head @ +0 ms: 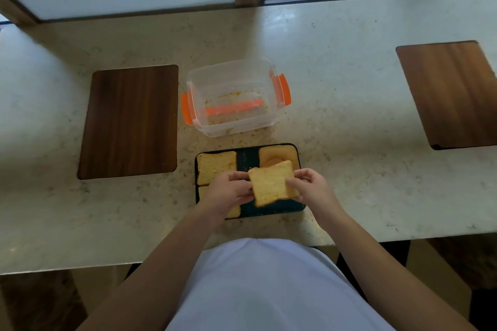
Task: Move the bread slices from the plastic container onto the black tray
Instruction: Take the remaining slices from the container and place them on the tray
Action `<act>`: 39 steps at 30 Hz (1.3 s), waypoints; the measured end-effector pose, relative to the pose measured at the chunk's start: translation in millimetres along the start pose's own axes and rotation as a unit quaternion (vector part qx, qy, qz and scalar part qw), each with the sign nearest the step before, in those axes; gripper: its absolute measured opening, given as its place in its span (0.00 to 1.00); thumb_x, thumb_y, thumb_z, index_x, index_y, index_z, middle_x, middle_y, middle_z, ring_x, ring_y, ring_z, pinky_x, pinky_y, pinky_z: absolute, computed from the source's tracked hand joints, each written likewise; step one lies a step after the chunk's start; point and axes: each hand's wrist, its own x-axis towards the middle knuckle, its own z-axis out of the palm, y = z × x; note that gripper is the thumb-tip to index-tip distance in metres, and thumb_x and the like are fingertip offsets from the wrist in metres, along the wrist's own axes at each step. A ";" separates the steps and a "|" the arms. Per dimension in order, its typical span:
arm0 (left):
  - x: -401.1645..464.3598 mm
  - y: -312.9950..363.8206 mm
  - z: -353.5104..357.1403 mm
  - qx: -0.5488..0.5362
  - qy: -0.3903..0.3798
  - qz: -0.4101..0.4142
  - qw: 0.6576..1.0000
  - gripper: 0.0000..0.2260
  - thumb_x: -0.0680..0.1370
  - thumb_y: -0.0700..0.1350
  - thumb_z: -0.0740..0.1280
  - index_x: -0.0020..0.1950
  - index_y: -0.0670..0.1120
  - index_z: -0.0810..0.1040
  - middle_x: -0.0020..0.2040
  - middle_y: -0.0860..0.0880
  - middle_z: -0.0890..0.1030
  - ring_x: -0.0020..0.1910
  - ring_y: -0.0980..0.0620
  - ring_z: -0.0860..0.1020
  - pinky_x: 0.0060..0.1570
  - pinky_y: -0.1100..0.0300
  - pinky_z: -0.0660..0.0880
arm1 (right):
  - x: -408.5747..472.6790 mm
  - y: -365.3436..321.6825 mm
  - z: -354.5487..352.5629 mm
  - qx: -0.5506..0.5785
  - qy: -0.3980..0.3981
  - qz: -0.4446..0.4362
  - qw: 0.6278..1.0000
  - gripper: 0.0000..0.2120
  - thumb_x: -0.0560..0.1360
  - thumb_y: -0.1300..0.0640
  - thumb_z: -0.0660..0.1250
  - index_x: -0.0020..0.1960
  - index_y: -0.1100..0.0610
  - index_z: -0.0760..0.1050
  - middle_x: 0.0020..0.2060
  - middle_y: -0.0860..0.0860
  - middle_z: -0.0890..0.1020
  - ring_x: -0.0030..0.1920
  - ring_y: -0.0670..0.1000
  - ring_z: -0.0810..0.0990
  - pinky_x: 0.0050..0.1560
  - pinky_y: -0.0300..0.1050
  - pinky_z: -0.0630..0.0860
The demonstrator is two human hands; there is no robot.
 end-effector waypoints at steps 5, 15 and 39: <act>5.4 1.4 12.3 0.113 0.050 0.011 0.992 0.12 0.78 0.33 0.68 0.61 0.38 0.80 0.56 0.41 0.83 0.54 0.47 0.83 0.55 0.51 0.82 | -5.4 15.4 1.0 -0.146 0.031 -0.053 0.987 0.08 0.78 0.53 0.70 0.56 0.48 0.76 0.50 0.43 0.82 0.49 0.40 0.80 0.40 0.34 0.72; 22.2 -21.8 34.7 0.172 0.103 0.018 0.980 0.16 0.77 0.35 0.72 0.65 0.38 0.79 0.56 0.43 0.83 0.53 0.48 0.83 0.54 0.51 0.83 | -4.4 26.1 -11.1 -0.194 0.044 -0.047 0.979 0.20 0.77 0.55 0.70 0.68 0.56 0.73 0.54 0.48 0.81 0.51 0.42 0.78 0.41 0.35 0.72; 31.2 -32.7 52.8 0.343 0.077 0.066 0.934 0.23 0.78 0.43 0.68 0.73 0.49 0.71 0.48 0.50 0.79 0.44 0.50 0.81 0.42 0.50 0.84 | -1.1 29.8 -19.5 -0.431 0.003 -0.117 0.895 0.35 0.74 0.46 0.65 0.79 0.44 0.58 0.56 0.49 0.74 0.48 0.49 0.76 0.42 0.44 0.72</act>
